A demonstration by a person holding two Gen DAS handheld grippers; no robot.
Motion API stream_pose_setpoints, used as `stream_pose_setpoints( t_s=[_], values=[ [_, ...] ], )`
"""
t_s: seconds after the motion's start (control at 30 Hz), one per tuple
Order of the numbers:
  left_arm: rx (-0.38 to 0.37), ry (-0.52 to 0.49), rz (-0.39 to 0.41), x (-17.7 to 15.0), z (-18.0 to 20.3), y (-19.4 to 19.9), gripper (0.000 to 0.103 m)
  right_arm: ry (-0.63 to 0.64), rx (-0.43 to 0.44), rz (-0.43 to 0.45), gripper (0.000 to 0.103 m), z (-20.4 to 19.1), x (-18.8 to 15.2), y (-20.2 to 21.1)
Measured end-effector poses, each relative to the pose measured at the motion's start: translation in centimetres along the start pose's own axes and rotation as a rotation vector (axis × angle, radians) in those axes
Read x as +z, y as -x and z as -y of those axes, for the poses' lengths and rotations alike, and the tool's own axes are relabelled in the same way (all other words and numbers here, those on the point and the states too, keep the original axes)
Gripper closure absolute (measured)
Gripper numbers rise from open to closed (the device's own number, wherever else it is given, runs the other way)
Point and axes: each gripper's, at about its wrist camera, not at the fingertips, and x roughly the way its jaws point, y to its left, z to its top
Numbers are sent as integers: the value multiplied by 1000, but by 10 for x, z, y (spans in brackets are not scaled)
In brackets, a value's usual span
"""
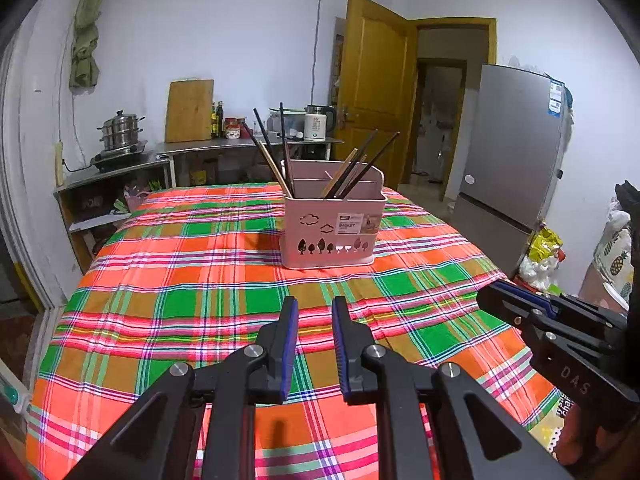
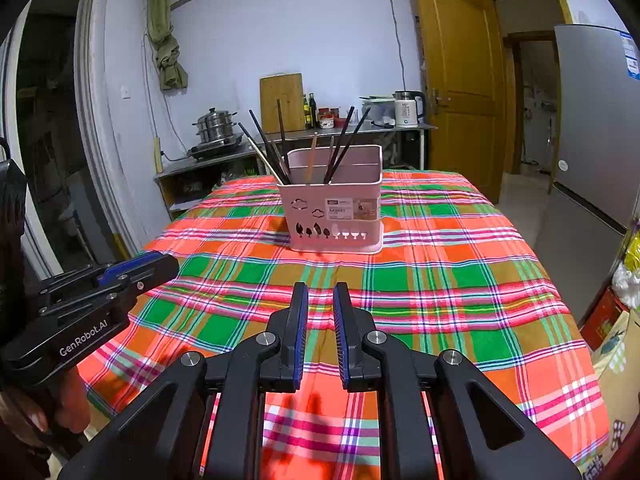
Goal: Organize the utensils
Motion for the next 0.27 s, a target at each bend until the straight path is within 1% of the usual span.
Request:
stream_pose_setpoints(
  t_s=[0.27],
  values=[
    [14, 11, -2, -1, 0, -2, 87, -4, -2, -2, 90, 0, -1, 1]
  ],
)
